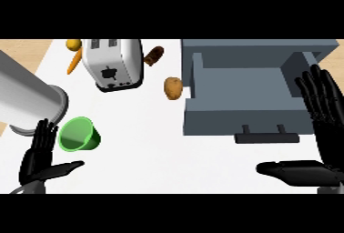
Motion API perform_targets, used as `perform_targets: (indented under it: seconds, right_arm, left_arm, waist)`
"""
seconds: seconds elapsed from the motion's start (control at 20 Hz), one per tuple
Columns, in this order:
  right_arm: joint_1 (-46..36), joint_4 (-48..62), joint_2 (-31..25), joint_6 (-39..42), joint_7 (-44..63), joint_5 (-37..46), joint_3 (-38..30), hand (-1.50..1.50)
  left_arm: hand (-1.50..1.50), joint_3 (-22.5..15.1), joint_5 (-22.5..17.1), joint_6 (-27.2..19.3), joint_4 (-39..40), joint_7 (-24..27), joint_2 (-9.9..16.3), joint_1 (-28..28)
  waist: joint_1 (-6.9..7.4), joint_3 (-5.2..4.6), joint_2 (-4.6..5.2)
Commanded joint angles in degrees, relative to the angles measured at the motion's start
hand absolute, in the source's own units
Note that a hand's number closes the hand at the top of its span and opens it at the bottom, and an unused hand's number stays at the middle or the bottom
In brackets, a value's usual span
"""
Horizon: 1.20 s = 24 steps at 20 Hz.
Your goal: Pick up the cup, place it into the drawer and close the drawer
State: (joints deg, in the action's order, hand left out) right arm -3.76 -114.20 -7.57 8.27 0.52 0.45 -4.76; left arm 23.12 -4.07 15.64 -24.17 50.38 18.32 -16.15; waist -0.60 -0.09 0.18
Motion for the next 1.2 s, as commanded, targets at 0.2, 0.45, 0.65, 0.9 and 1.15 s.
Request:
perform_targets:
  seconds: [0.2, 0.45, 0.65, 0.9, 1.15]
  right_arm:
    - [-1.2, 4.2, -0.6, 1.4, -4.0, -0.8, -1.8, -1.50]
    - [-2.4, 2.9, -0.7, 1.0, 0.1, -1.1, -1.5, -1.50]
    - [3.8, -0.9, 1.2, 1.3, -2.4, -0.2, 0.7, -1.50]
    - [0.8, 1.4, -1.2, 2.8, -2.2, -3.1, -2.9, -1.50]
    - [-2.0, 2.2, 1.3, -0.2, 0.6, 1.8, 1.6, -1.50]
  left_arm:
    - [-1.50, 0.2, 1.8, 0.3, 11.9, 9.0, 1.3, -5.8]
    - [-1.50, 0.0, 1.8, 1.7, 13.1, 8.8, 1.8, -6.9]
    - [-1.50, -0.1, 2.1, 2.9, 13.6, 11.7, 1.9, -4.8]
    - [-1.50, -0.4, 2.2, 1.2, 13.3, 11.1, -0.3, -7.8]
    - [-1.50, -0.4, 1.6, 4.9, 13.1, 11.4, -1.2, -8.1]
  waist:
    - [-0.54, -0.10, 0.30]
    - [-0.50, -0.10, 0.25]
    - [-0.88, -0.14, 0.25]
    - [-1.02, -0.16, 0.35]
    - [-0.76, -0.20, 0.43]
